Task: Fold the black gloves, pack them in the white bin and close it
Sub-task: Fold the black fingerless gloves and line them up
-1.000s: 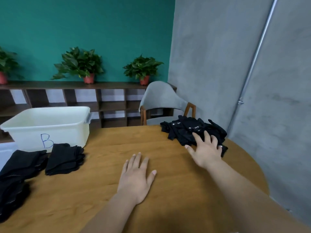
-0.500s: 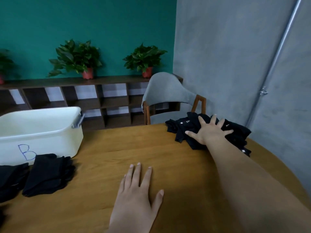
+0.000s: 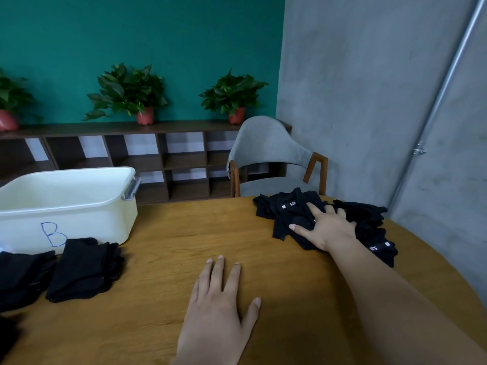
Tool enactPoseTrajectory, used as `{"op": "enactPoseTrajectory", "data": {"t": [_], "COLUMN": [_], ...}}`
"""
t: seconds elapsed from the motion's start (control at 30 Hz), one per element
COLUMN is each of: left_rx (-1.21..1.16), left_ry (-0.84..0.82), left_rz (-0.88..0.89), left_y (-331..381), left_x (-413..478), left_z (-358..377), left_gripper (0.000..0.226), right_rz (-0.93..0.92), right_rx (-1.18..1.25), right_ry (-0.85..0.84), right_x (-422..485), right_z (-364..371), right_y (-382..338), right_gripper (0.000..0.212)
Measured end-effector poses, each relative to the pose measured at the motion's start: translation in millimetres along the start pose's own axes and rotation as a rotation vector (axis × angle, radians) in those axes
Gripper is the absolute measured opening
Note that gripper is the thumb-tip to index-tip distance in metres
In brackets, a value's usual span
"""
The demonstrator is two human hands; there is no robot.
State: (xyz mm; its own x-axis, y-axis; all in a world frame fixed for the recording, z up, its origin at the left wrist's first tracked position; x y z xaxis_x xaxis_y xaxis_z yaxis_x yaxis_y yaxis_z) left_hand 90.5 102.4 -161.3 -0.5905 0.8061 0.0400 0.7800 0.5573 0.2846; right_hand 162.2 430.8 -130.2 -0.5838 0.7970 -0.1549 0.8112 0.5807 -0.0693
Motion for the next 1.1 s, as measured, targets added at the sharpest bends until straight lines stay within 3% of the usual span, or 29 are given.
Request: {"op": "enactPoseTrajectory", "data": {"t": [0.37, 0.53, 0.7, 0.8, 0.93, 1.1], "left_rx": [-0.025, -0.199, -0.114, -0.059, 0.003, 0.039], "left_ry": [0.220, 0.388, 0.288, 0.145, 0.112, 0.133], "left_rz": [0.009, -0.143, -0.224, -0.168, -0.091, -0.075], "left_y": [-3, -17, -49, -67, -76, -73], "left_x": [-15, -24, -43, -56, -74, -93], "left_z": [-6, -17, -21, -24, -33, -38], "left_gripper": [0.069, 0.060, 0.065, 0.066, 0.070, 0.071], "right_rz": [-0.291, -0.424, -0.482, -0.492, -0.514, -0.537], "right_rx": [-0.031, -0.021, -0.017, -0.045, -0.108, -0.148], "right_ry": [0.113, 0.150, 0.144, 0.088, 0.037, 0.205], "right_x": [-106, -154, -182, -188, -193, -206], "right_z": [35, 52, 59, 56, 37, 10], "right_y": [-91, -142, -172, -175, -174, -165], "right_gripper": [0.101, 0.082, 0.079, 0.085, 0.094, 0.091]}}
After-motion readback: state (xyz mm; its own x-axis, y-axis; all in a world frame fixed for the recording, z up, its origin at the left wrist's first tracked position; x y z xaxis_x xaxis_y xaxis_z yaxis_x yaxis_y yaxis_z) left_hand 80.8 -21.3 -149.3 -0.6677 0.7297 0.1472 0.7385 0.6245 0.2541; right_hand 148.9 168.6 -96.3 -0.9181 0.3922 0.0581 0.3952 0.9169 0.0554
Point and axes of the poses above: each hand's wrist, its own x-axis towards the middle knuckle, its own z-axis out of the palm, y = z × x, the point moved 3 cm from there along x, towards the middle knuckle, and after that the axes turned 10 degrees about -y, right-handed, at the moved point
